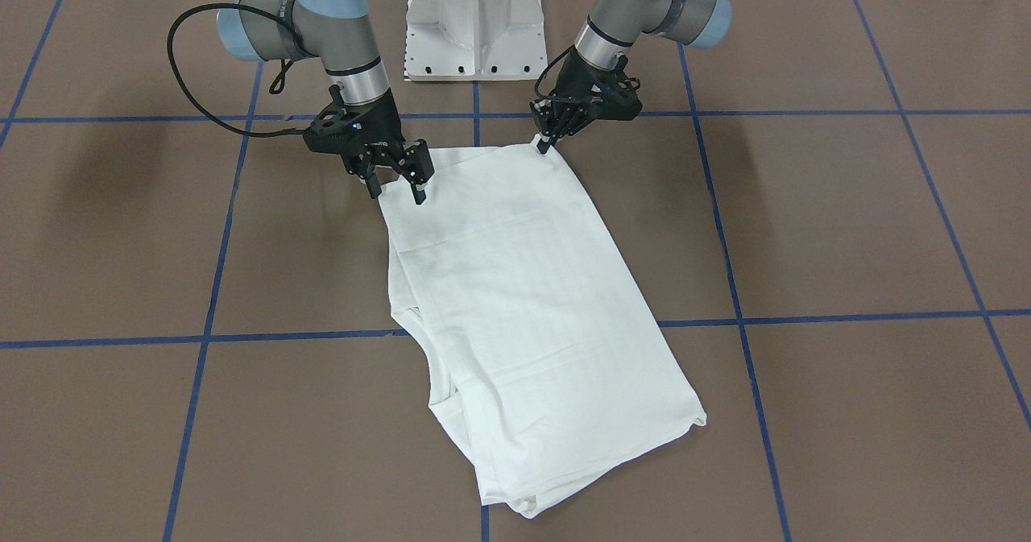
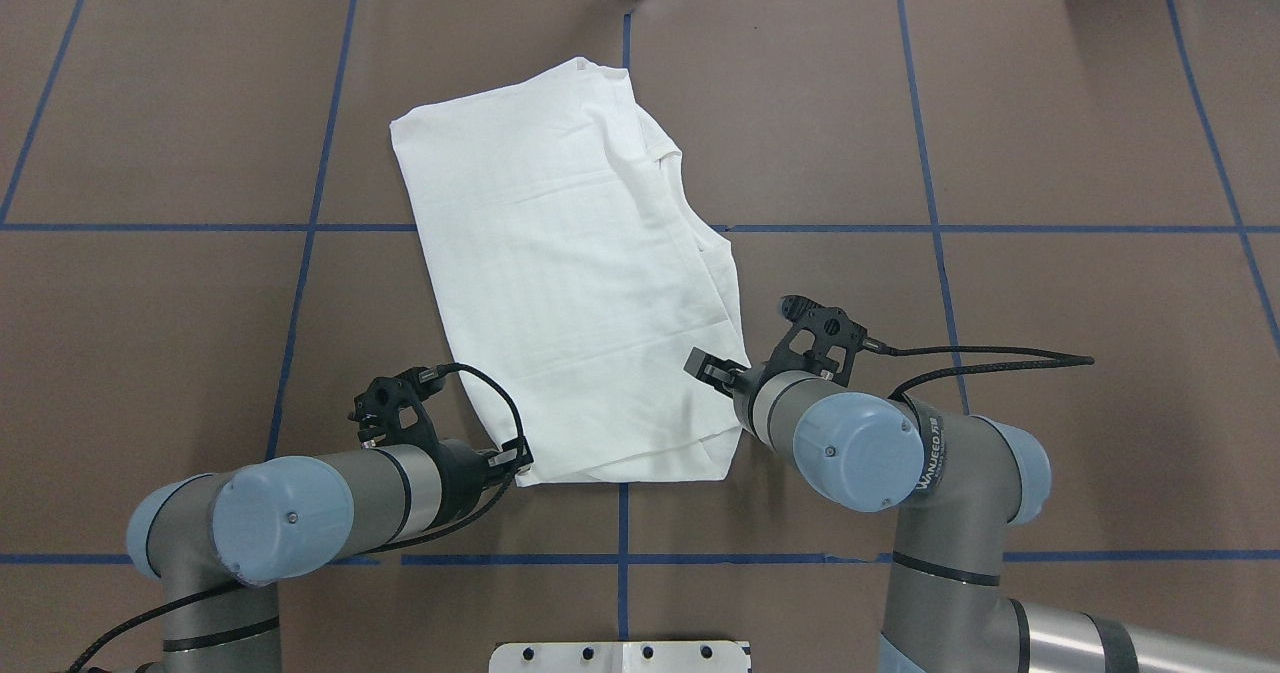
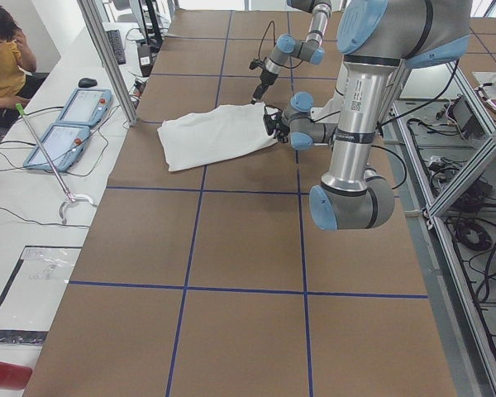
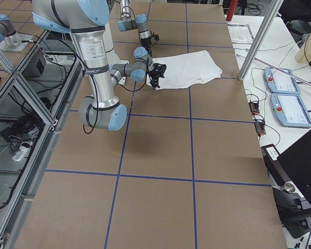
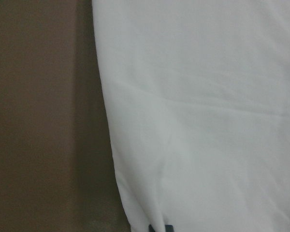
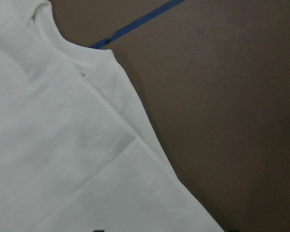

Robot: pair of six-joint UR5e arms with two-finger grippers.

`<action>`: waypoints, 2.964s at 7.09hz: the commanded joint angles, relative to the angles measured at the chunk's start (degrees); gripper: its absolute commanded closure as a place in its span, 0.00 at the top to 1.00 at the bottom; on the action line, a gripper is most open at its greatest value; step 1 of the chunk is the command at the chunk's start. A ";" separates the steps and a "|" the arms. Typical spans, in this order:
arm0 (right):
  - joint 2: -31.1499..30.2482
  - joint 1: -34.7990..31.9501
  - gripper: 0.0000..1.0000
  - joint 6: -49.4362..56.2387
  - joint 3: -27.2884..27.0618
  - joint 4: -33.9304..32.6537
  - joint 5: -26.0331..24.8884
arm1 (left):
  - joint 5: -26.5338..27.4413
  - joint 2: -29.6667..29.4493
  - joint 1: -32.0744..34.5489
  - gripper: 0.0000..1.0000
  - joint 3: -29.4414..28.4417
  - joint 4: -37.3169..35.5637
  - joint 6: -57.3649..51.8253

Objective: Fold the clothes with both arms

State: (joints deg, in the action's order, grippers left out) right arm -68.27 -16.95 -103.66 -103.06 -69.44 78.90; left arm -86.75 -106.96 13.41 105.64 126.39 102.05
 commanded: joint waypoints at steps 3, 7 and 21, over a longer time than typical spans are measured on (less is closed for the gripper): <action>1.30 2.36 0.84 -4.27 0.14 -4.74 -0.33 | 0.00 0.00 0.22 0.00 0.01 0.00 -0.01; 5.60 2.45 0.77 -5.06 4.44 -4.74 -1.03 | 0.00 0.09 0.30 0.00 0.01 0.00 -0.01; 4.20 7.17 0.00 -12.34 -20.64 -26.66 -4.27 | -5.43 0.70 1.88 0.00 18.32 -13.05 -7.82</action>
State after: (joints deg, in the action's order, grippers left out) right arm -64.26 -12.85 -114.21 -117.11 -89.28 76.38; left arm -89.77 -106.31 14.81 117.71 118.66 95.97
